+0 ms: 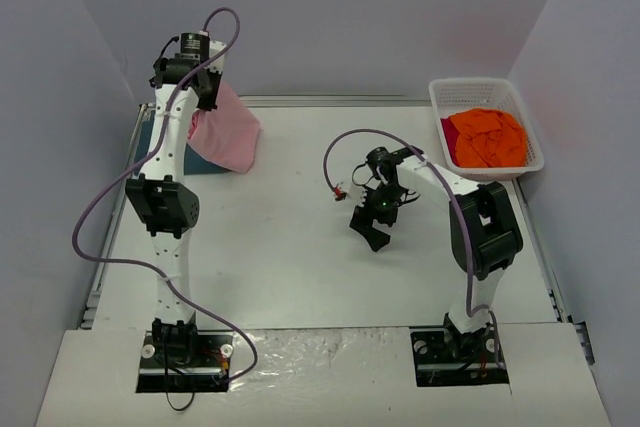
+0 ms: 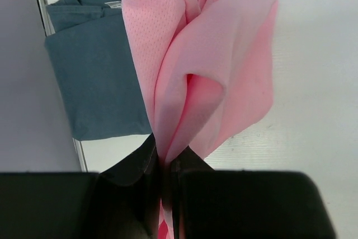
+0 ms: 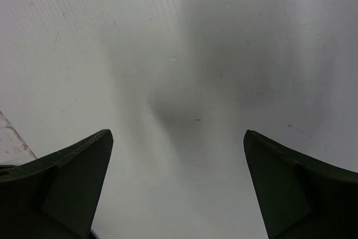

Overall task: Fold and stack the t-shirts
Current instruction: Put the neatly folded tshirt into the corner of the board with the left arm

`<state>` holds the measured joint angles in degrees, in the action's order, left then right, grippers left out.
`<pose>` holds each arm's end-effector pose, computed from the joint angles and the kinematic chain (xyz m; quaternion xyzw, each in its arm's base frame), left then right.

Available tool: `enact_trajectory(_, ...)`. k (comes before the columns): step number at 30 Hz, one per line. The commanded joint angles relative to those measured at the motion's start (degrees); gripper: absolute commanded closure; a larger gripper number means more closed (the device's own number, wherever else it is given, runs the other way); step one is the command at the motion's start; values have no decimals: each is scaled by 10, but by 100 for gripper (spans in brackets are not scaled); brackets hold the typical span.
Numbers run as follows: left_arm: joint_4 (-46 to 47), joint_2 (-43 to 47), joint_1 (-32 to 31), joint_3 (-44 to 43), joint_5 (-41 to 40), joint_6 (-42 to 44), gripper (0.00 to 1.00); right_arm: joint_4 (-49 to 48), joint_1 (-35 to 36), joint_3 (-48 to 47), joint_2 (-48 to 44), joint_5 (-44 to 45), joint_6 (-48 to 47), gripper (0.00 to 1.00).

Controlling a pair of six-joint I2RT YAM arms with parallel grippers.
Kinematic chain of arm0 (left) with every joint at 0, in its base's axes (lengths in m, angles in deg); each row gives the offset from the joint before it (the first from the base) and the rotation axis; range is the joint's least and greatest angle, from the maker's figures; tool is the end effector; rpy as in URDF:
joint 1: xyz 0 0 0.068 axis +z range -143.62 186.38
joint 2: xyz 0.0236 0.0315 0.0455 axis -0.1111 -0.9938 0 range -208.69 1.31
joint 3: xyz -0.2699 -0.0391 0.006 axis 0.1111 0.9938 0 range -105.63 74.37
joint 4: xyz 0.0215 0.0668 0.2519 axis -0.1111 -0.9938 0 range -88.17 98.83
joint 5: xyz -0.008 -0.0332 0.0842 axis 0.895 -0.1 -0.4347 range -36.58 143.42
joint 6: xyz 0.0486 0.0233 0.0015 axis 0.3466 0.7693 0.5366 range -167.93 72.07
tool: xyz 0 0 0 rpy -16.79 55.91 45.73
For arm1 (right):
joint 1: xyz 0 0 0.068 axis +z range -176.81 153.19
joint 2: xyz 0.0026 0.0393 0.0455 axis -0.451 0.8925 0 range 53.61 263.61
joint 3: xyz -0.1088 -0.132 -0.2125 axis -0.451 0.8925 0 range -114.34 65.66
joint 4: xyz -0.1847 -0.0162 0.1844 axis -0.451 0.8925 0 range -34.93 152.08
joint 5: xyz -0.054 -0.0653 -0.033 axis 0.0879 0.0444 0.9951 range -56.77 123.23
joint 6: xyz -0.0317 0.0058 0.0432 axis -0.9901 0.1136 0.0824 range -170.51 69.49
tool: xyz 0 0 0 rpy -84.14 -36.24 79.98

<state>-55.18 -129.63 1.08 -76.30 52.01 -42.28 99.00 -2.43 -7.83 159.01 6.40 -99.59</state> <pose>0.4797 -0.0437 0.3756 0.0831 0.9176 0.0126 0.3884 0.3174 0.1615 0.1869 -0.6002 0.7566 0.1992 0.1664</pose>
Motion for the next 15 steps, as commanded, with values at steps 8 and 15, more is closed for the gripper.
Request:
enact_trajectory(8, -2, 60, 1, -29, -39, 23, 97, 20, -3, 2, 15, 5, 2, 0)
enact_trajectory(15, -3, 65, 2, -29, -59, 34, 98, 20, -3, 1, 25, 9, 3, 0)
